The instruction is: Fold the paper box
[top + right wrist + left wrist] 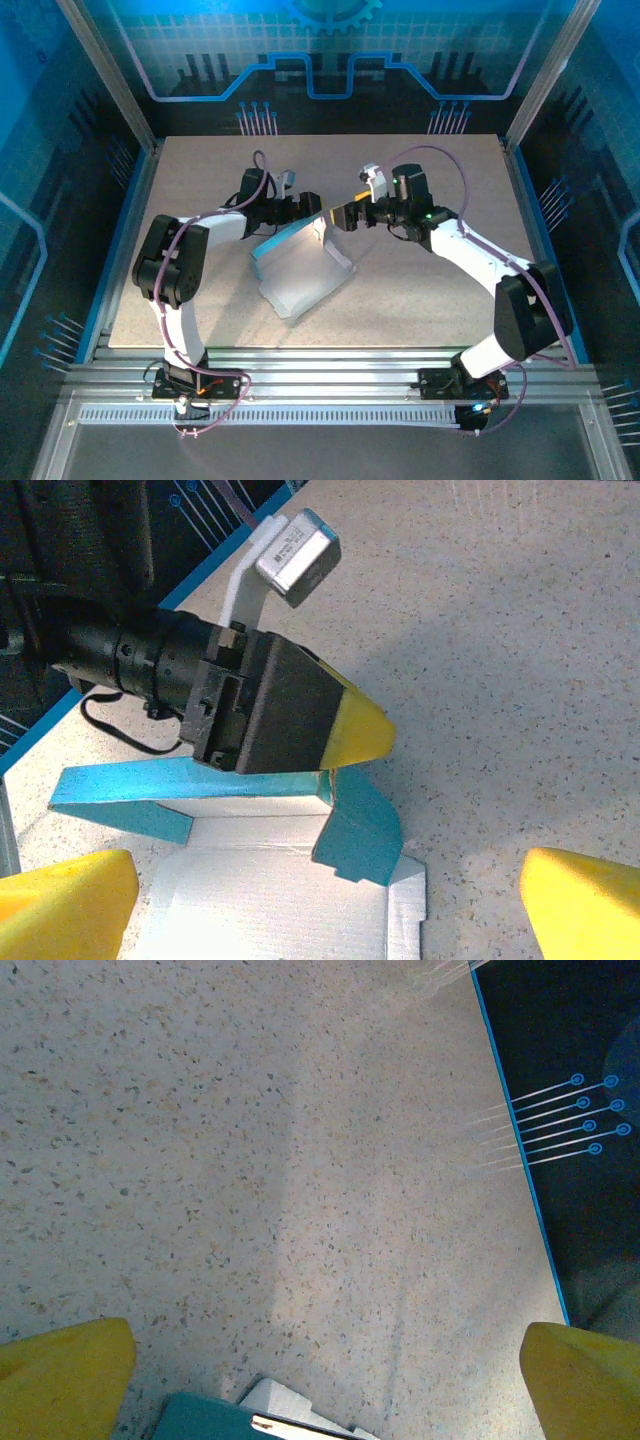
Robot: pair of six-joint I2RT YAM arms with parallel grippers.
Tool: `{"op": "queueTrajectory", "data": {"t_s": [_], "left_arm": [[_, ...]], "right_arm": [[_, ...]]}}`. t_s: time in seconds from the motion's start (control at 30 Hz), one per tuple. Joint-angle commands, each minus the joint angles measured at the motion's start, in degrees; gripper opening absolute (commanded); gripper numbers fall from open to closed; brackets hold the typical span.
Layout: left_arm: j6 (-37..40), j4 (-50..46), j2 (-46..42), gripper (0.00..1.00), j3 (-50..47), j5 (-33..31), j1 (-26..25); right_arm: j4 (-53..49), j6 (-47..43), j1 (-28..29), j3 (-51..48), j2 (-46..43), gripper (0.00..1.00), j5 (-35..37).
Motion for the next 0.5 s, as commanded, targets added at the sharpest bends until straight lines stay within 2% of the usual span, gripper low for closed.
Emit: {"op": "queueTrajectory", "data": {"t_s": [0.0, 0.13, 0.3, 0.47], "left_arm": [[1.81, -1.91, 0.94, 0.99, -0.12, 0.14, -0.24], [2.08, -2.73, 1.05, 0.99, 0.35, 0.25, -0.24], [2.75, -3.94, 0.83, 0.99, 0.70, -0.38, -0.24], [3.74, -5.95, 0.79, 0.99, 1.49, -1.06, -0.24]], "right_arm": [[1.34, -0.98, -2.38, 0.30, 2.71, 0.99, -3.20], [11.68, -2.21, -3.07, -4.24, 4.01, 0.96, -3.91], [8.94, -6.39, -3.12, -2.51, 7.19, 0.80, -3.06], [8.37, -8.78, -1.85, -1.06, 10.74, 0.76, -3.88]]}}
